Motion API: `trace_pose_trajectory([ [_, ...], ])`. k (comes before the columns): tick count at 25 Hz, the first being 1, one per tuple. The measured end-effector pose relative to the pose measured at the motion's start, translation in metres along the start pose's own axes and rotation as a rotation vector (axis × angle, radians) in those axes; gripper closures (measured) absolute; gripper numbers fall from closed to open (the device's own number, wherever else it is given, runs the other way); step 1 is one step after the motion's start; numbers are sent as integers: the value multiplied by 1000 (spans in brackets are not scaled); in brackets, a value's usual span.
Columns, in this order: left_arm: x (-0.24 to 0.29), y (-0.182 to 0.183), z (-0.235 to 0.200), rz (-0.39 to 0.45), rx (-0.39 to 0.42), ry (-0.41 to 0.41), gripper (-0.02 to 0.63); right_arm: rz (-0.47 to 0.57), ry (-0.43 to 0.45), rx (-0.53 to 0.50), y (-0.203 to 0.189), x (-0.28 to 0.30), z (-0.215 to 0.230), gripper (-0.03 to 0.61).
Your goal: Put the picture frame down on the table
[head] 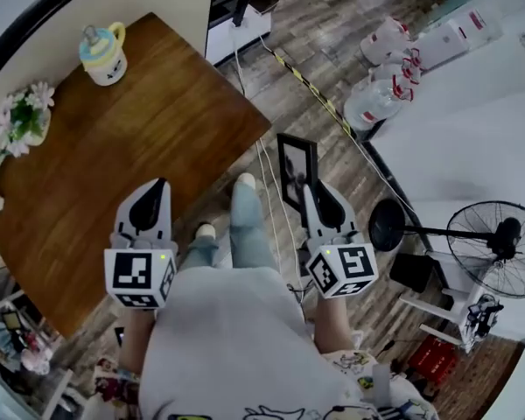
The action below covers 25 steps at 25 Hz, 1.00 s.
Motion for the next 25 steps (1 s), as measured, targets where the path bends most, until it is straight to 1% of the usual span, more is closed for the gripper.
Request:
trace_pose_trajectory([
  [5, 9, 4, -23, 1, -44, 115, 611, -5, 117, -33, 19, 50, 8, 517],
  [10, 24, 17, -37, 25, -102, 268, 611, -25, 274, -79, 45, 112, 24, 517],
  [14, 33, 31, -39, 44, -136, 382, 611, -40, 398, -111, 65, 155, 37, 517],
  [19, 42, 40, -36, 43, -189, 530, 611, -61, 555, -147, 86, 204, 47, 517],
  [25, 47, 46, -30, 41, -226, 672, 611, -76, 696, -162, 100, 243, 56, 517],
])
Point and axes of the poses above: the fingertips, and each gripper's own axes: x forward along the fingers, z to its right, y out of its top, the point moved 5 cm from there along -x, backward along the fingers, and after that the axes turned 15 degrees about y, right-handed, at the moved point
